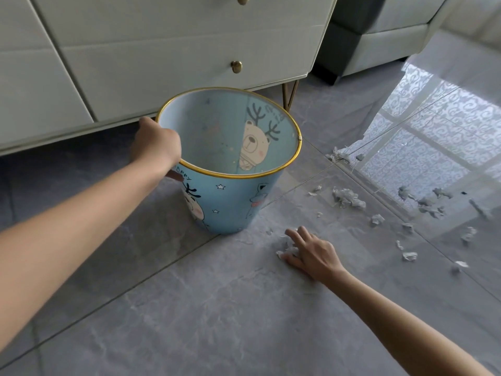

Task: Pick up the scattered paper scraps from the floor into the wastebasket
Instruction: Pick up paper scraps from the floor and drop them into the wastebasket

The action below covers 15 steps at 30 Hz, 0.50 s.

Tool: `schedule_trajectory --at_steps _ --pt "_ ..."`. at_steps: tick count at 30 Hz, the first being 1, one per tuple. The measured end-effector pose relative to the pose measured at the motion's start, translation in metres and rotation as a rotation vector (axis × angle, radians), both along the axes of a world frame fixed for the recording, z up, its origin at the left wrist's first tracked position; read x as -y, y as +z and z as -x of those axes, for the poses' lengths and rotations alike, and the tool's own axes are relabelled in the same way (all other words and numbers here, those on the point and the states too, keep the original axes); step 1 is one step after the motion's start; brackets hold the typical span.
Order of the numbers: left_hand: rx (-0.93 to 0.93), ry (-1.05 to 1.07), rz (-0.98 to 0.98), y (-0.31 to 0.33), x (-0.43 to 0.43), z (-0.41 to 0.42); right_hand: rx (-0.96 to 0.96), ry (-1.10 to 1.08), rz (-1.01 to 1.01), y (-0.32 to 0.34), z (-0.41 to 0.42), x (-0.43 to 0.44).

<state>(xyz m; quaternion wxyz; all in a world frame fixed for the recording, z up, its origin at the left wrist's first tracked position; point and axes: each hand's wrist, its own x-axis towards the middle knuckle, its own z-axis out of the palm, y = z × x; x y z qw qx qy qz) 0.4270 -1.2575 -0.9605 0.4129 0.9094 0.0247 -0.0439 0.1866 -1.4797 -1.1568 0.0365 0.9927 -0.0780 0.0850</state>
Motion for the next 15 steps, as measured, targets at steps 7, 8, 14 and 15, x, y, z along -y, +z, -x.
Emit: schedule_trajectory --at_steps 7,8,14,15 --pt "0.007 -0.011 -0.036 0.004 0.0 0.003 -0.047 0.017 -0.032 -0.007 -0.02 0.004" --pt "0.007 -0.014 -0.035 0.004 -0.001 0.003 -0.05 -0.03 -0.082 -0.005 -0.022 0.005" --pt "-0.003 -0.018 -0.025 0.005 -0.003 0.006 0.491 -0.522 -0.754 0.069 -0.053 0.022" --pt "-0.001 -0.024 -0.024 0.006 -0.004 0.008 0.582 -0.527 -0.849 0.093 -0.06 0.021"
